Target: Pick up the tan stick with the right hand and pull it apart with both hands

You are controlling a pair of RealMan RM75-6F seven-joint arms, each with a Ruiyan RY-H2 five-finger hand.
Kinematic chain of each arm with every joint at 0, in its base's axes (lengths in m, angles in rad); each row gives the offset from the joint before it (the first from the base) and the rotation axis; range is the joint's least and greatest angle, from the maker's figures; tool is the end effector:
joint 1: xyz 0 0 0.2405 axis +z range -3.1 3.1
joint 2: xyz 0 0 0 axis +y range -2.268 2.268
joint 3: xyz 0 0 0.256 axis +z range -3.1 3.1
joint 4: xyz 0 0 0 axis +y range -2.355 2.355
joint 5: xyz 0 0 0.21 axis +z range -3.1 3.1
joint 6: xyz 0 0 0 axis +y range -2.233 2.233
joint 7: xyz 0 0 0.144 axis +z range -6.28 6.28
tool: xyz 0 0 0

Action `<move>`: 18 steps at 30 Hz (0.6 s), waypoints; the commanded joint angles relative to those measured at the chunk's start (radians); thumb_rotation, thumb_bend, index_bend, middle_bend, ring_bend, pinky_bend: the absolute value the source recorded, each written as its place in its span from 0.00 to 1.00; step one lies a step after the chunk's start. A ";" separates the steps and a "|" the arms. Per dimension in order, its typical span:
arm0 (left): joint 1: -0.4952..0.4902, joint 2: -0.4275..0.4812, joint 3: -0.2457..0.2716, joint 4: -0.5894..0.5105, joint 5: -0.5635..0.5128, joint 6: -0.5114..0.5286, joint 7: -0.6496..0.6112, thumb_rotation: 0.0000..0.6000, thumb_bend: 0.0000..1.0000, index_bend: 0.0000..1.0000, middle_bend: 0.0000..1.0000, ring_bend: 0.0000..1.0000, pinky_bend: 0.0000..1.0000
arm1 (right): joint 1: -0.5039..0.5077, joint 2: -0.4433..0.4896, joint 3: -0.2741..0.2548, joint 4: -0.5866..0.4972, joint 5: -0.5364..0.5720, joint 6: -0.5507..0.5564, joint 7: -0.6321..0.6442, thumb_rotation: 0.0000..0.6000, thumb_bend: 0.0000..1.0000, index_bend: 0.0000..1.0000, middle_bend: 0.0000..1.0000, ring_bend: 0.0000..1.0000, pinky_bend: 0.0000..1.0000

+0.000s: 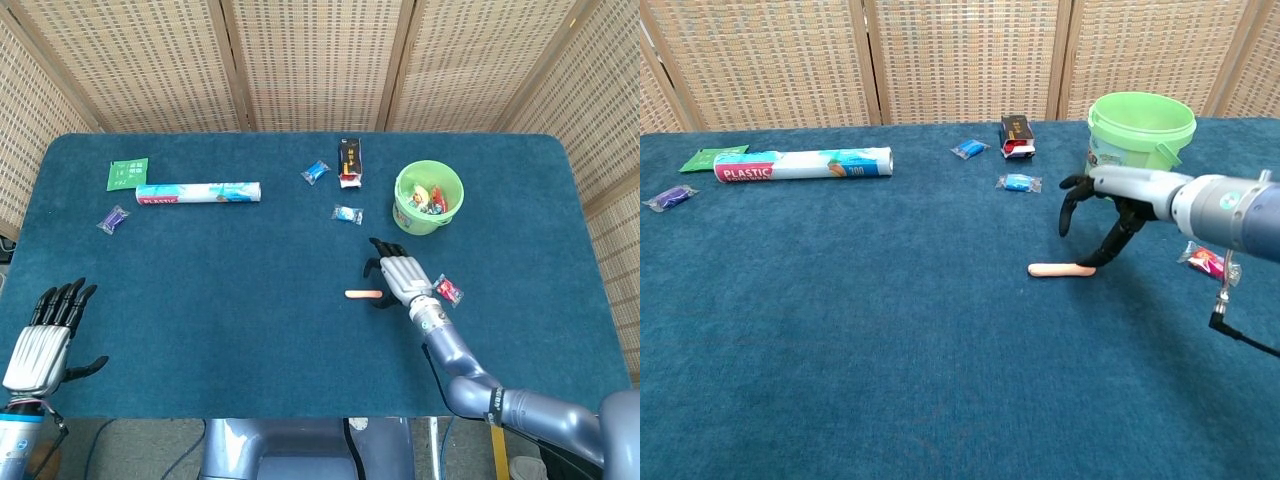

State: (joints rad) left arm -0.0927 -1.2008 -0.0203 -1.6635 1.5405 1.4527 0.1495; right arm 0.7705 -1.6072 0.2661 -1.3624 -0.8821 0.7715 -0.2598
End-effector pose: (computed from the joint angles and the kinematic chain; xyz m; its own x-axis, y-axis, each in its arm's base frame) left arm -0.2890 0.1750 0.1187 0.4170 0.0625 0.9068 0.9081 -0.0708 -0.4127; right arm -0.1622 -0.3691 -0.0358 0.2468 -0.4392 0.8638 -0.9667 -0.1740 0.1877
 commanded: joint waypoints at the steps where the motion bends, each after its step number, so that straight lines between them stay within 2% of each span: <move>1: -0.002 -0.002 0.002 0.001 0.000 -0.003 0.000 1.00 0.00 0.00 0.00 0.00 0.00 | 0.010 -0.023 -0.018 0.022 0.012 0.011 -0.014 1.00 0.42 0.46 0.00 0.00 0.00; 18: -0.006 -0.008 0.008 0.003 -0.002 -0.002 0.010 1.00 0.00 0.00 0.00 0.00 0.00 | 0.016 -0.083 -0.049 0.093 -0.007 0.040 -0.011 1.00 0.46 0.48 0.00 0.00 0.00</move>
State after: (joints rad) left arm -0.0990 -1.2087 -0.0120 -1.6608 1.5382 1.4511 0.1598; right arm 0.7868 -1.6890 0.2182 -1.2725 -0.8891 0.8131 -0.2729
